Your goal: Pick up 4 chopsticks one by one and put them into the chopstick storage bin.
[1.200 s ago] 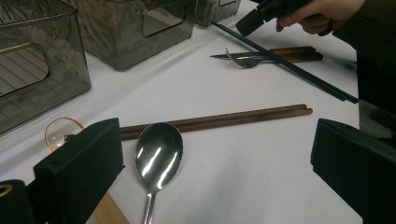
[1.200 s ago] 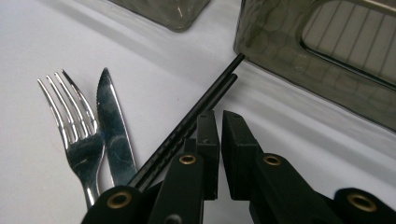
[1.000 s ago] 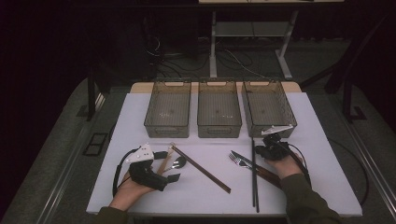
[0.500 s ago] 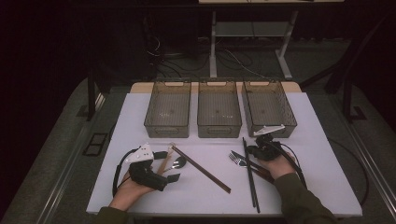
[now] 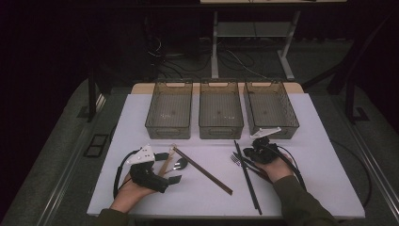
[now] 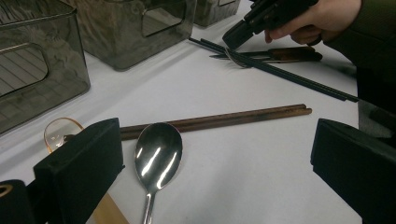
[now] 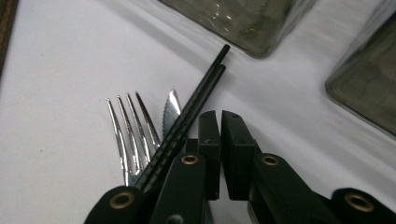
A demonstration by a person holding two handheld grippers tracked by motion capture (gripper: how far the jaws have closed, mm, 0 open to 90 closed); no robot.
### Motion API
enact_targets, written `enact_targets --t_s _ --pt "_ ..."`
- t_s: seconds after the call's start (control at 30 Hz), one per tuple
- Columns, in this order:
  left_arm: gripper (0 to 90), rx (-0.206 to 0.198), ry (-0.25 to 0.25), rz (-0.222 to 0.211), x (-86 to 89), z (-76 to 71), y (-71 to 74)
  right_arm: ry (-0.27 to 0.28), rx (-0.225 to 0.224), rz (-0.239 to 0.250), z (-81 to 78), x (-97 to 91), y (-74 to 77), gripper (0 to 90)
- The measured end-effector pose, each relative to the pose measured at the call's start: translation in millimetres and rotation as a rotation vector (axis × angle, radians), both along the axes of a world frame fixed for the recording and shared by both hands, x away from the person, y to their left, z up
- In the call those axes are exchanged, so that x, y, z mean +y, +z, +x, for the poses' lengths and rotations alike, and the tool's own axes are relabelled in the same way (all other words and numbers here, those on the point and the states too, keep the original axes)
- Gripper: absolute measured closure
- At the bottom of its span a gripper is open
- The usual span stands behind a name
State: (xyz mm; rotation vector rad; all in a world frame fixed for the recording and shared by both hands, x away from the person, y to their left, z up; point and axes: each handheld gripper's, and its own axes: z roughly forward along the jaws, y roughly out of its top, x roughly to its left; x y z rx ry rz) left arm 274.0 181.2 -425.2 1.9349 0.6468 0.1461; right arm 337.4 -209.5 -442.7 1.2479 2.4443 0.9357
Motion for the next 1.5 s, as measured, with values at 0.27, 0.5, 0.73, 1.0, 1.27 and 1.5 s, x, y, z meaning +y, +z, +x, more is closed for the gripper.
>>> enact_targets --t_s 0.27,0.5,0.73,1.0,1.27,1.5 --pt "1.5 -0.005 -0.001 0.002 1.0 0.4 0.3 0.034 -0.006 0.05 -11.8 -7.6 13.5 85.1" --pt "1.5 -0.003 0.002 0.003 0.6 -0.7 0.6 0.131 0.037 0.095 -40.3 -8.9 20.3 89.0" --pt "1.5 -0.002 0.0 0.008 0.1 -0.7 0.2 0.224 0.095 0.08 -75.0 -12.5 14.0 89.4" --pt "1.5 -0.001 0.001 0.011 0.0 -0.8 -0.1 0.292 0.106 0.032 -103.5 -7.5 10.3 89.4" --pt "1.5 0.001 0.002 0.009 0.3 -1.4 0.1 0.324 0.117 -0.03 -108.8 -0.6 5.9 89.4" --pt "1.5 -0.001 0.003 0.008 0.5 -1.5 0.2 0.304 0.115 -0.048 -107.6 -6.9 6.7 89.4"
